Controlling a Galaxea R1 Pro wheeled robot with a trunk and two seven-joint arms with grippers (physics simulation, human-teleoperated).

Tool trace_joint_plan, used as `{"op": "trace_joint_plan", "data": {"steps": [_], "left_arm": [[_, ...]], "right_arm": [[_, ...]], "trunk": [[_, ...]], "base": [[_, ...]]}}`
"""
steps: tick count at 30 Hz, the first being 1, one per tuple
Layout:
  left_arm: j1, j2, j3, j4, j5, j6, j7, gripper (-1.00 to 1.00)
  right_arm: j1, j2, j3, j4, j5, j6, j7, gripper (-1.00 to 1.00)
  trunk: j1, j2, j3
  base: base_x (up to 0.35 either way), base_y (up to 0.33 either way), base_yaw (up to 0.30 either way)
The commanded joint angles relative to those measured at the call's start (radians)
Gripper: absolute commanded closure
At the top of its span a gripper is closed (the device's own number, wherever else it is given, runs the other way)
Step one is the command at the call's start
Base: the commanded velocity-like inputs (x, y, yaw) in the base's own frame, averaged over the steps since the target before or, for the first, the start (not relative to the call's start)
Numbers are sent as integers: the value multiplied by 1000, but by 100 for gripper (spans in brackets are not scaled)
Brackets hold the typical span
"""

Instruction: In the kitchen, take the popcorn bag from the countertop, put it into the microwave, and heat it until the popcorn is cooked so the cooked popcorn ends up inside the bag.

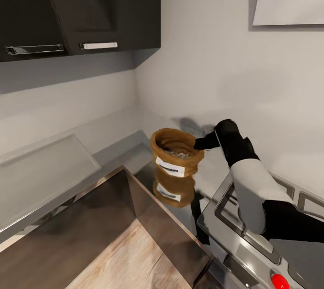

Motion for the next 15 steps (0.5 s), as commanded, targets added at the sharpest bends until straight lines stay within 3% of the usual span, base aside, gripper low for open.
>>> {"op": "trace_joint_plan", "data": {"steps": [1, 5, 11, 15], "left_arm": [[0, 0, 1, 0, 4, -3, 1, -100], [0, 0, 2, 0, 4, -3, 1, -100], [0, -2, 1, 0, 2, -4, 1, -100], [0, -2, 2, 0, 2, -4, 1, -100]], "right_arm": [[-1, 1, -5, -23, 10, 3, 8, 100], [-1, -3, -5, -101, 11, 3, 8, 100], [-1, -15, -6, -120, 9, 3, 8, 100], [-1, -20, -4, -120, -29, 3, 8, 100]], "trunk": [[1, -2, -2], [1, -2, -2], [1, -2, -2], [1, -2, -2]], "base": [[0, 0, 0], [0, 0, 0], [0, 0, 0], [-209, 0, 0]]}}
